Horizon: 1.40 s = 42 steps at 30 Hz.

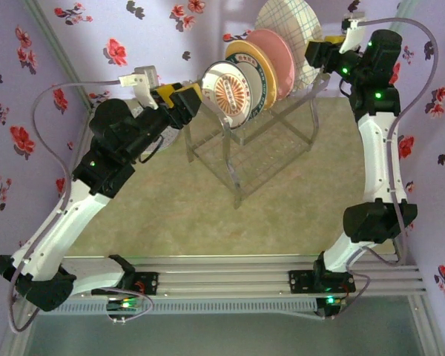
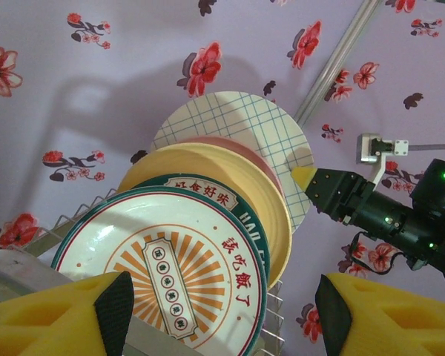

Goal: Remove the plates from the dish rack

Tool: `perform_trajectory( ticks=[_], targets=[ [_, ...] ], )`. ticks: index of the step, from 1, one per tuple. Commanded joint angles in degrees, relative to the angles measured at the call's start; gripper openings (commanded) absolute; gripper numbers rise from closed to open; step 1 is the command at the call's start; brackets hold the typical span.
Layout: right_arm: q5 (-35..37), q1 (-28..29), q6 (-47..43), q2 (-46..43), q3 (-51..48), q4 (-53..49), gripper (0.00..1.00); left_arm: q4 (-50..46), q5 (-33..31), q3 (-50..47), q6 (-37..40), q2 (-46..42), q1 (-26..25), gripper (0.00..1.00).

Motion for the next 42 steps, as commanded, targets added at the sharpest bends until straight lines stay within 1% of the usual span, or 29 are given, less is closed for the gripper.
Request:
perform_trajectory(
  ticks=[1, 7, 10, 19, 24, 32, 39, 42],
  targets=[
    [-2.8, -0.4, -0.1, 1.3, 2.1, -0.1, 0.57, 2.5, -1.6, 3.2, 2.2, 0.6, -0.9, 0.69],
    [-3.9, 0.1, -1.0, 1.7, 1.9, -0.4, 0.50, 3.2, -4.2, 6.5, 5.1, 1.2, -2.3, 0.70],
    [-3.2, 0.8, -2.8, 1.9, 1.9, -1.6, 0.47, 5.4, -4.8, 6.6, 5.5, 1.2, -2.3, 0.70],
    [-0.3, 2.5, -6.0, 2.1, 2.7, -4.1, 0.33, 11.7, -7.4, 5.5, 5.2, 1.2, -2.3, 0.72],
    [1.1, 3.5, -7.8, 2.1, 3.4, -5.5, 0.25, 11.9, -7.4, 5.3, 5.0, 1.2, -2.3, 0.73],
    [3.4, 4.6, -8.5, 1.6, 4.3, -5.4, 0.14, 11.8, -7.4, 4.4, 4.7, 1.0, -2.3, 0.73],
    [5.7, 5.7, -8.3, 1.4, 7.1, -4.8, 0.01, 11.8, -7.2, 4.0, 4.0, 0.9, -2.3, 0.73],
    [7.1, 5.9, -8.0, 1.0, 8.3, -4.1, 0.00, 11.9, -7.1, 3.8, 3.7, 0.9, -2.3, 0.73]
  ],
)
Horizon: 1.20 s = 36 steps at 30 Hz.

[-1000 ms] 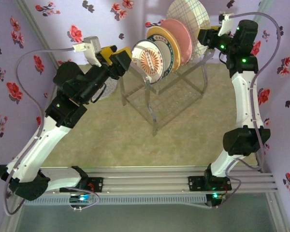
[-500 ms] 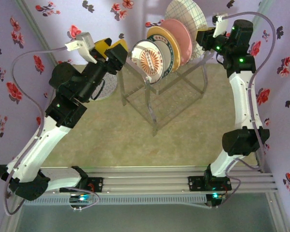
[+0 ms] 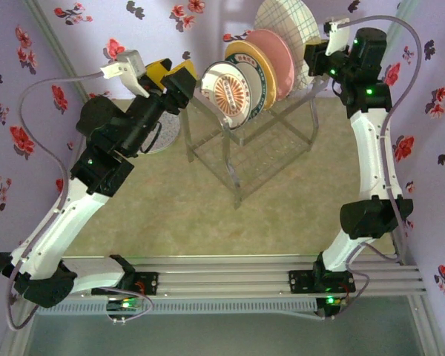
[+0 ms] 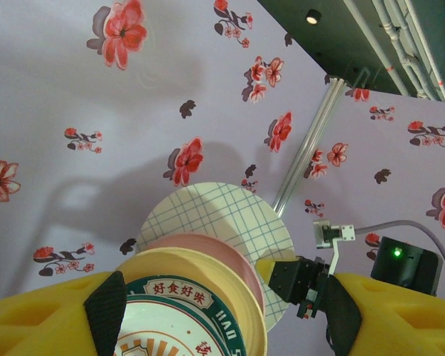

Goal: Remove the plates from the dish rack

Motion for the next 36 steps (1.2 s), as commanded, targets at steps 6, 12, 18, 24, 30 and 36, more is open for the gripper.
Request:
perform_trajectory(
  ticks=[6, 12, 18, 24, 30, 36],
  targets=[
    [2.4, 1.2, 1.9, -2.3, 4.3, 5.6, 0.00, 2.4, -1.0, -1.2, -0.3, -0.7, -0.4, 0.74],
    [6.3, 1.2, 2.2, -3.9, 5.4, 7.5, 0.00, 2.1, -0.3, -1.3, -1.5, -0.6, -0.4, 0.73],
    [10.6, 1.2, 2.4, -6.3, 5.0, 10.4, 0.00, 2.1, 0.5, -1.5, -3.1, -0.2, -0.4, 0.73],
    [15.3, 1.2, 3.9, -9.7, 2.3, 14.6, 0.00, 2.1, 1.9, -1.2, -4.8, 0.7, -0.5, 0.73],
    [18.5, 1.2, 8.1, -13.7, -1.7, 19.3, 0.00, 1.5, 4.1, 0.5, -7.4, 3.4, -0.8, 0.74],
    [18.6, 1.2, 16.1, -18.1, -6.2, 23.3, 0.00, 1.6, 7.8, 3.3, -10.1, 7.7, -1.6, 0.73]
  ],
)
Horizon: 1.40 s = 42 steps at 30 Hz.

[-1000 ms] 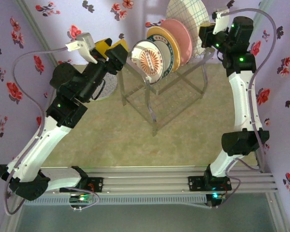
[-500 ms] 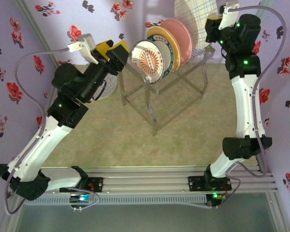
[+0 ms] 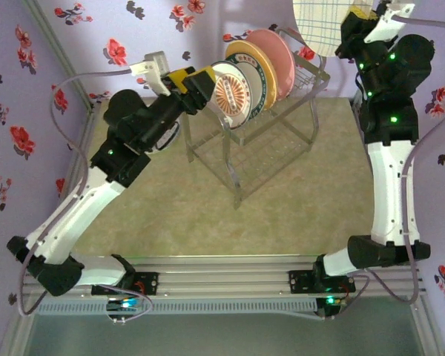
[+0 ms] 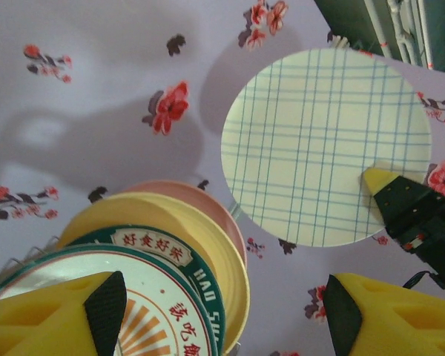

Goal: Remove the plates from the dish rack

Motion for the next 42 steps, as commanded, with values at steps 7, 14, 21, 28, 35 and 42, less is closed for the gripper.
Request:
perform_trajectory(
  ticks=[7, 14, 21, 28, 35, 42],
  targets=[
    [0.1, 0.4, 17.9, -7.5, -4.5, 9.2, 0.00, 1.6, 8.4, 9.4, -4.3, 8.5, -3.0, 0.74],
    [-3.9, 0.3, 30.3, -10.3, -7.1, 8.7, 0.00, 2.8, 11.3, 16.7, -8.6, 15.6, -4.5, 0.74],
    [-9.7, 0.4, 41.6, -11.0, -8.2, 9.3, 0.00, 4.4, 11.7, 23.2, -15.2, 21.3, -4.7, 0.75],
    [-13.5, 0.5, 49.5, -11.7, -11.7, 12.1, 0.00, 6.8, 11.2, 24.1, -19.1, 22.7, -4.8, 0.75],
    [-16.7, 1.3, 54.1, -12.2, -14.6, 14.3, 0.00, 8.1, 10.5, 23.7, -21.9, 23.0, -4.9, 0.73],
    [-18.7, 2.7, 56.5, -12.0, -15.4, 14.2, 0.00, 8.3, 10.4, 23.9, -24.4, 23.3, -4.9, 0.66]
  ],
)
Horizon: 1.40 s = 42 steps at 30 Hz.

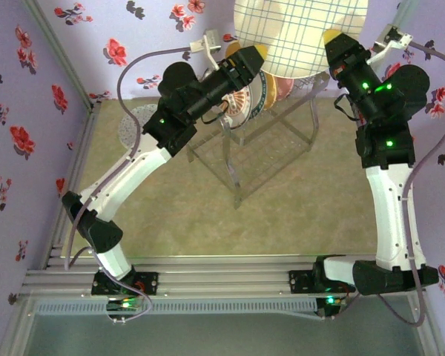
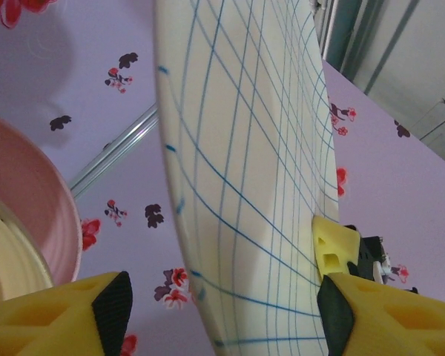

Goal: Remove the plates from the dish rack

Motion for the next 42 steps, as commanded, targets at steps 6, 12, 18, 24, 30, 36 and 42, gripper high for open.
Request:
perform_trajectory(
  ticks=[6, 12, 18, 24, 30, 36, 42],
  targets=[
    [-2.3, 1.9, 2.9, -2.0, -0.7, 4.2, 0.00, 2.4, 0.0, 1.5, -2.9, 0.3, -0.6, 0.51],
    [-1.8, 3.0, 2.6, -2.4, -1.6, 3.5, 0.00, 2.1, 0.3, 0.8, -3.7, -0.2, -0.4, 0.26],
    [-1.0, 4.0, 1.7, -2.6, -2.4, 2.7, 0.00, 1.6, 1.6, 1.1, -5.9, -0.1, 0.3, 0.03],
    [-0.1, 5.2, -0.5, -2.2, -2.0, 1.9, 0.03, 2.6, 4.0, 1.0, -8.3, -0.6, 1.9, 0.00],
    [0.6, 6.3, -6.1, -1.6, 0.1, -2.9, 0.53, 4.4, 5.2, 1.5, -10.7, -2.9, 5.9, 0.00],
    [3.6, 9.6, -19.0, -2.3, 2.4, -7.7, 0.61, 4.0, 6.8, 0.1, -13.7, -6.4, 13.1, 0.00],
    [9.9, 18.8, -38.3, -4.9, 0.5, -8.1, 0.65, 5.3, 7.4, -9.7, -17.0, -12.7, 23.8, 0.00]
  ],
)
